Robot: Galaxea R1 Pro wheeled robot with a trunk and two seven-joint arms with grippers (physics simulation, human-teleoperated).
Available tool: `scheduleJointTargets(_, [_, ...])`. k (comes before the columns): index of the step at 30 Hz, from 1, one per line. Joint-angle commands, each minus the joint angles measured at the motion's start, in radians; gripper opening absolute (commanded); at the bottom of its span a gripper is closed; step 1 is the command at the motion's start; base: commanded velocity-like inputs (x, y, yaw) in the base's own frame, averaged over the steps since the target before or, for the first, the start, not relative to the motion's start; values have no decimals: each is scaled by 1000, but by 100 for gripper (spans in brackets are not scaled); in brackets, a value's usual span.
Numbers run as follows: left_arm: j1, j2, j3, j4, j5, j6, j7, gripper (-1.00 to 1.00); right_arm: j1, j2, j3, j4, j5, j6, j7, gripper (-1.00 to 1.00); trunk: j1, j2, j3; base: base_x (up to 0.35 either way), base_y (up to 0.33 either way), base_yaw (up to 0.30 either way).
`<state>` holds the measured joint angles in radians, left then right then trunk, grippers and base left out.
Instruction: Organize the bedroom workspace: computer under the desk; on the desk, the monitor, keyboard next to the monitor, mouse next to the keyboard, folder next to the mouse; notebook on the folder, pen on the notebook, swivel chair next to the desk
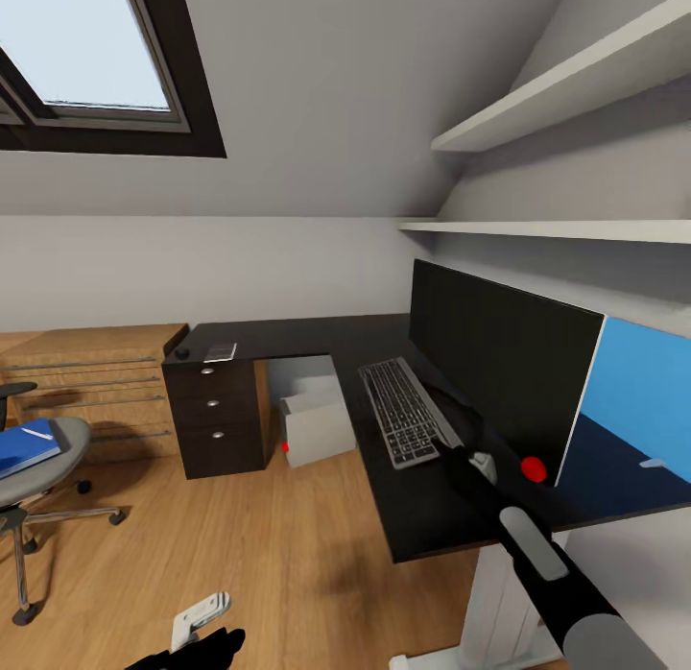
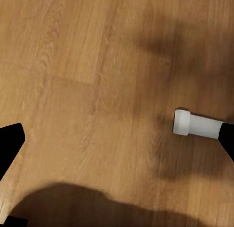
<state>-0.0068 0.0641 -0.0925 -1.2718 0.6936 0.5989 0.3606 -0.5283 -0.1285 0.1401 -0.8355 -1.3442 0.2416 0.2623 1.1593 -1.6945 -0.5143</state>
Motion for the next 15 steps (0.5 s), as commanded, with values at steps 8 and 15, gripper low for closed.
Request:
scheduleJointTargets(8, [0,0,-4,-1,10,1,10,100,-1,0,-14,42,-124,50,0,-100,0,-1,-1,0,0,0])
scheduleJointTargets(15, [-1,0,-3,-1,9,-1,10,100,-1,0,-10,46,-130,60,-2,-100,0,-1,-1,26,0,0])
